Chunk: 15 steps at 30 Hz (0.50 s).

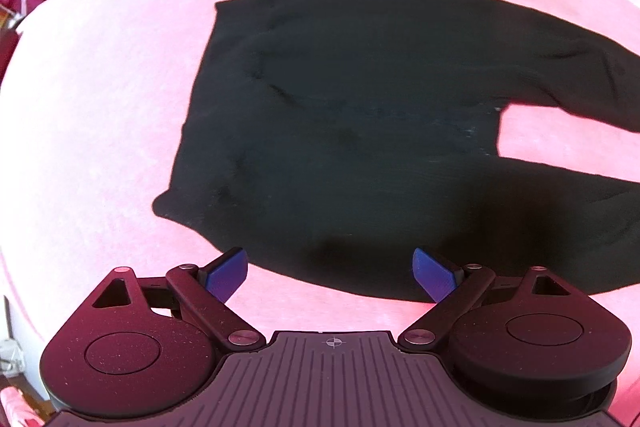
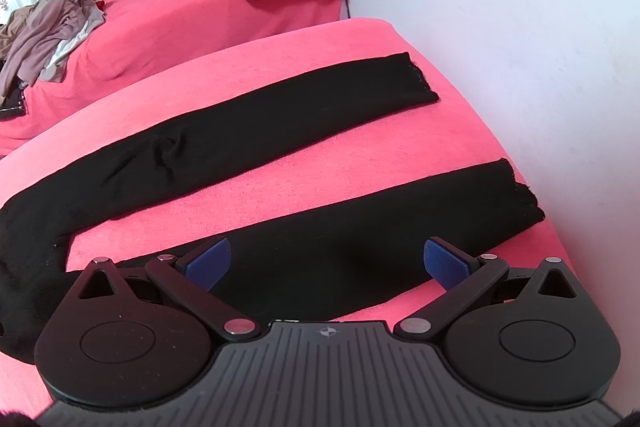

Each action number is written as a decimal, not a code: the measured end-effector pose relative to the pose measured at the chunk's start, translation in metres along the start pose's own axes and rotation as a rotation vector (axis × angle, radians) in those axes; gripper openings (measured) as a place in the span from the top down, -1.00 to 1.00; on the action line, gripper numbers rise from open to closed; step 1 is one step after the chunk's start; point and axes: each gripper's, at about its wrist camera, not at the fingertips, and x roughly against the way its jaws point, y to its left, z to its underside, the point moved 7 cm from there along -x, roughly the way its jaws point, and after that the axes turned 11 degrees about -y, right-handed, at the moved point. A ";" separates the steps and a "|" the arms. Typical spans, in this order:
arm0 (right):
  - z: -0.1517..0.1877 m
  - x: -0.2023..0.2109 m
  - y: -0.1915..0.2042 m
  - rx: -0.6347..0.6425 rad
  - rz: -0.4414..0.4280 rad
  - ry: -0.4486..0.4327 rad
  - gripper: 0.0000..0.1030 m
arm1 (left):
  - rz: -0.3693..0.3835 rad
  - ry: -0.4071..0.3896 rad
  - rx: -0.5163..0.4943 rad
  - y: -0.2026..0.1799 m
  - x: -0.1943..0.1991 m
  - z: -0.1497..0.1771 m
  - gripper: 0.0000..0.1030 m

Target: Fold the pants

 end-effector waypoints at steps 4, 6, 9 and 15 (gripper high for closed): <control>-0.001 -0.003 0.005 0.011 -0.008 0.004 -1.00 | -0.001 0.003 0.005 0.003 -0.004 0.000 -1.00; -0.001 -0.005 0.006 0.020 -0.013 0.004 -1.00 | 0.007 0.020 0.035 0.007 -0.008 0.002 -1.00; 0.002 -0.009 0.002 0.020 -0.026 0.009 -1.00 | 0.058 0.065 0.135 0.021 -0.020 0.010 -1.00; 0.020 -0.018 -0.027 -0.025 0.014 0.047 -1.00 | 0.080 0.093 0.281 0.052 -0.032 0.031 -1.00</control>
